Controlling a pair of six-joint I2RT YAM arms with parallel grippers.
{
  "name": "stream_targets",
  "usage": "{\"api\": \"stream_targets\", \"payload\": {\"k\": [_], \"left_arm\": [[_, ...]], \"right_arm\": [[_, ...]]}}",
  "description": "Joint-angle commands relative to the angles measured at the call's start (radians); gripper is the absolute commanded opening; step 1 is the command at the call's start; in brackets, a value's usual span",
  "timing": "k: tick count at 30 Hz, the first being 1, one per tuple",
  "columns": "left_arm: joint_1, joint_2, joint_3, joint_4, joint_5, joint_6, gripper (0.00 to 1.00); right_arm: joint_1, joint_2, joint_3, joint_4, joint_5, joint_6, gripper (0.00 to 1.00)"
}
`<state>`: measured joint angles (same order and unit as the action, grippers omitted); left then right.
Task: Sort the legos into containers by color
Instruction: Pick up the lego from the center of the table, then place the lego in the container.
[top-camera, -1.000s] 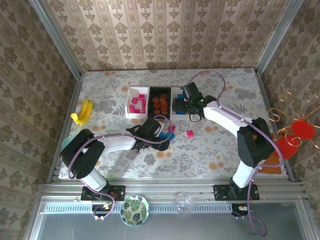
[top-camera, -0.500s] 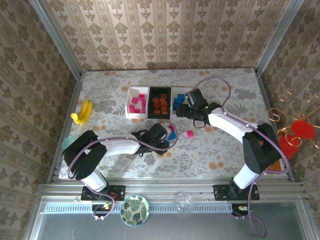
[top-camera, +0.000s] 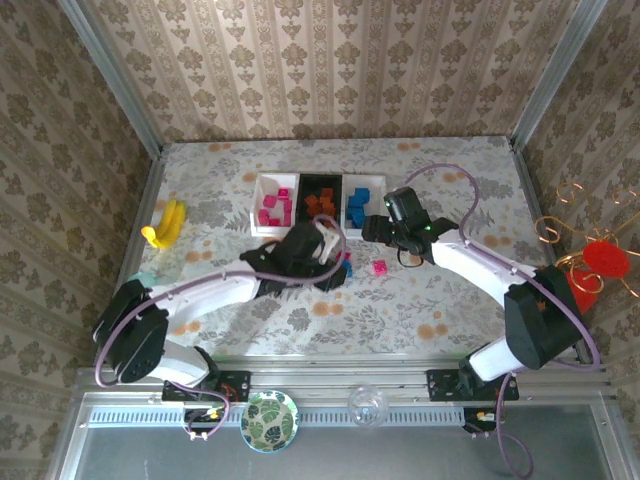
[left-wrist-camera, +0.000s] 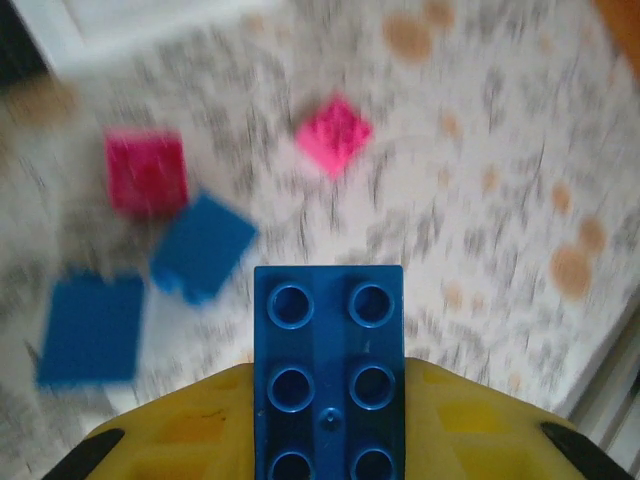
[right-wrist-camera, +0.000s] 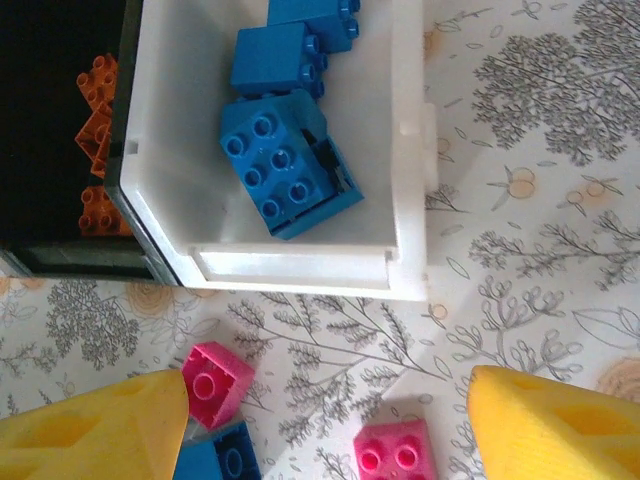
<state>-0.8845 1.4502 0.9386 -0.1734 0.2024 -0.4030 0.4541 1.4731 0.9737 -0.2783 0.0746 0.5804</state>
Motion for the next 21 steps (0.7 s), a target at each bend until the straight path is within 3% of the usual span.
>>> {"api": "stream_targets", "payload": {"k": [1,7,12,17,21], "left_arm": [[0.071,0.12,0.169,0.007,0.014,0.024,0.21],[0.144,0.452,0.558,-0.083,-0.027,0.083,0.19],[0.167,0.635,0.786,-0.155,-0.07,0.082,0.19],[0.176,0.715,0.915,-0.185,-0.041,0.049,0.44],[0.158,0.608,0.863,-0.129,-0.029,0.041,0.64]], "right_arm": [[-0.005,-0.065,-0.038,0.004,0.03,0.019,0.75],[-0.003,-0.146,-0.116,-0.02,0.023,0.025,0.76],[0.012,-0.208,-0.19,-0.034,-0.007,0.01,0.76],[0.057,-0.188,-0.23,-0.036,-0.038,-0.012,0.76],[0.08,-0.103,-0.218,-0.022,-0.026,-0.026,0.77]]}}
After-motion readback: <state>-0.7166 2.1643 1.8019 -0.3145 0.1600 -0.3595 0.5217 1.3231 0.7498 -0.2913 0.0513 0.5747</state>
